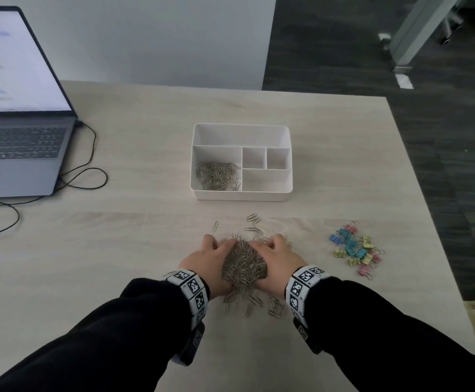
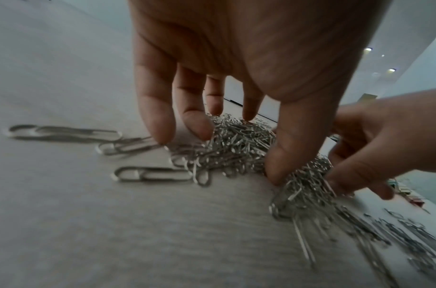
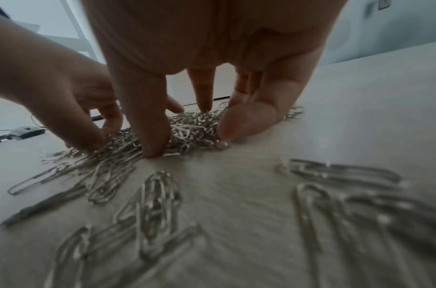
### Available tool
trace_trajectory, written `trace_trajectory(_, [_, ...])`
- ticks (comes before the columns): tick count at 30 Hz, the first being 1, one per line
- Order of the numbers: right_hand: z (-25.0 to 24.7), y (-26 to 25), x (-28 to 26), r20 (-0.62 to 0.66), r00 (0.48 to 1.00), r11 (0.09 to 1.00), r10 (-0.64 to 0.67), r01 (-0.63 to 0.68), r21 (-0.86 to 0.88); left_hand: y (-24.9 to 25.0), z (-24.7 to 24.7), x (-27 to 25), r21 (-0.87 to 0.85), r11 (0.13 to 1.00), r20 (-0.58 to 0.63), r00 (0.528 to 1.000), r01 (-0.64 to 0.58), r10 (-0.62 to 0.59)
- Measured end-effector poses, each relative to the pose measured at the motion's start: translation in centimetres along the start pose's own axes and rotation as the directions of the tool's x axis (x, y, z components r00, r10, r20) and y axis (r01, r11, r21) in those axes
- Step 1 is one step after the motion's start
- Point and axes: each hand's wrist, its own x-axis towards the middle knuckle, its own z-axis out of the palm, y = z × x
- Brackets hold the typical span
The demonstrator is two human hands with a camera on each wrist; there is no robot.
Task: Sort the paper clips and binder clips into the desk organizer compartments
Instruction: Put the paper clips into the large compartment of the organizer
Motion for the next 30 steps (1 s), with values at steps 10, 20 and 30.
trace_trajectory(10, [-0.7,-1.1,1.9,0.037,0.997,0.994,-0.069,0.066,0.085,0.1,-0.9,1.4,-0.026,0.999,0.025,0.999,-0.047,0.048])
trace_trajectory(20, [-3.0,-1.5,2.9,-0.025,0.998,0.961,-0.050,0.054,0.270,-2.5,-2.9,2.9,-0.274,0.960,-0.016,0.999,-0.051,0.048])
trace_trajectory(30, [-6.5,-4.1,5.8,-0.079,0.997,0.868,-0.018,0.055,0.494,-3.5,-8.7,4.2,-0.609,0.793,-0.085,0.995,-0.013,-0.049])
